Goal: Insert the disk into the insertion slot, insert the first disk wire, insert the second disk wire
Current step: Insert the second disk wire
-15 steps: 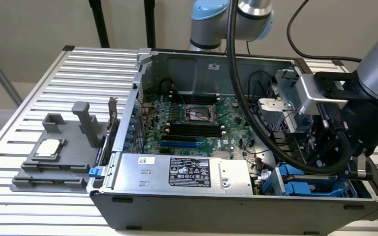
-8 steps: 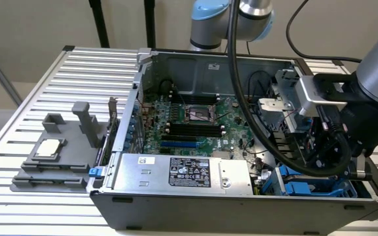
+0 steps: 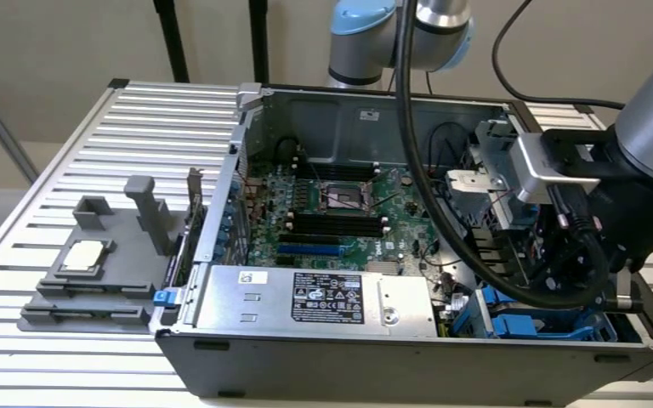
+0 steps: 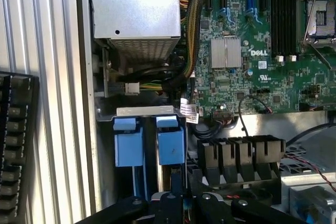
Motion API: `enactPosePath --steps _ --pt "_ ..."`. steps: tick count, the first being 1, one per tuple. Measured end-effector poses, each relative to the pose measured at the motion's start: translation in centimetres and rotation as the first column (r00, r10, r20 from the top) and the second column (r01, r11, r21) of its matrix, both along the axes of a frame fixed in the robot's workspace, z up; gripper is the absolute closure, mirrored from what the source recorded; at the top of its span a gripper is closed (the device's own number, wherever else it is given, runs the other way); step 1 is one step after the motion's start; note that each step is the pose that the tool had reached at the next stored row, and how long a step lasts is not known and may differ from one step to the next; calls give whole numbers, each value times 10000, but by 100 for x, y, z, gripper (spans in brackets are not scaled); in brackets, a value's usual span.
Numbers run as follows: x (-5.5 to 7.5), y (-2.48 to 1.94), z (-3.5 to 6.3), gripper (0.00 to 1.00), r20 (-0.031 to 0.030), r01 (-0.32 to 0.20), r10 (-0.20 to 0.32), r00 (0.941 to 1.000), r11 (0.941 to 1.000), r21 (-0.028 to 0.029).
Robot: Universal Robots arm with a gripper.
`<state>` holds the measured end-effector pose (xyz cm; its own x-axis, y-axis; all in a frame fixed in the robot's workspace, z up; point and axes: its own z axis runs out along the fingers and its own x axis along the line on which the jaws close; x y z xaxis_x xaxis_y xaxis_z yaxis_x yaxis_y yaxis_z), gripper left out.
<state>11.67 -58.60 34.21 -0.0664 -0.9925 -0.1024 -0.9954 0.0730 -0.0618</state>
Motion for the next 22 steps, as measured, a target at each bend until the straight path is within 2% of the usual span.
enactPosePath --steps 10,14,19,22 --pt "8 -4 -6 84 16 -154 154 9999 9999 11" --pt "13 -11 -10 84 22 -198 198 9998 9998 49" --pt "18 -42 -10 84 22 -223 223 9997 9997 76" --pt "18 -56 -15 84 23 -233 233 9997 9997 125"
